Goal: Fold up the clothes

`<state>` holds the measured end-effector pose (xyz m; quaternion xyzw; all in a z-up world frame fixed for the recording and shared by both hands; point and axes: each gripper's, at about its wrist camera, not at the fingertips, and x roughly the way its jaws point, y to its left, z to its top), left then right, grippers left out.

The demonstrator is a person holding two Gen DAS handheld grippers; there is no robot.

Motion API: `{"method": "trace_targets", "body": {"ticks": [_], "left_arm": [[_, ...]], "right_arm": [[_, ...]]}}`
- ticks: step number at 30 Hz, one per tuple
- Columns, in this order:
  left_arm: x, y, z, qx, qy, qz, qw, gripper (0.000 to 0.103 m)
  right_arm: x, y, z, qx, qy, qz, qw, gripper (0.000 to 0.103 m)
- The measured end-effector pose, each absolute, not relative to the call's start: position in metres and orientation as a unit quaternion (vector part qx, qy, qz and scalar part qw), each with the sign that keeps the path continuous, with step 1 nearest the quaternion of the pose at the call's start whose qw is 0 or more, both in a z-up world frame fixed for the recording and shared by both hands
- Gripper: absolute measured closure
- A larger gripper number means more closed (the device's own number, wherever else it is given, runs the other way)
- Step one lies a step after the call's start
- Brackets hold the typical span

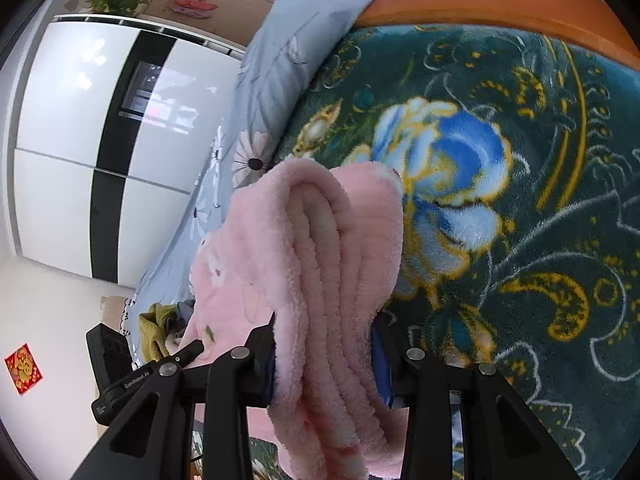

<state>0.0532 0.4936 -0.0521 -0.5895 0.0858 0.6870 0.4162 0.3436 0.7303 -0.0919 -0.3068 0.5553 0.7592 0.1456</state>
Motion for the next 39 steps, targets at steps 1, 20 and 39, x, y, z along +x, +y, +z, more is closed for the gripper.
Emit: {"method": "trace_targets", "body": {"ticks": [1,20,39], "left_arm": [[0.051,0.494,-0.059,-0.597,0.089,0.686,0.406,0.080],[0.036,0.421,-0.093,-0.636,-0.020,0.685,0.355,0.077],[0.106,0.451,-0.075,-0.579,0.070,0.682,0.440,0.077]], "right_arm": [[0.342,0.730,-0.097,-0.311,0.556,0.756,0.147,0.064],[0.340,0.717,-0.099,-0.341,0.587,0.717,0.157,0.064],[0.263,0.694,-0.026,-0.460,0.240,0.842,0.147,0.052]]}}
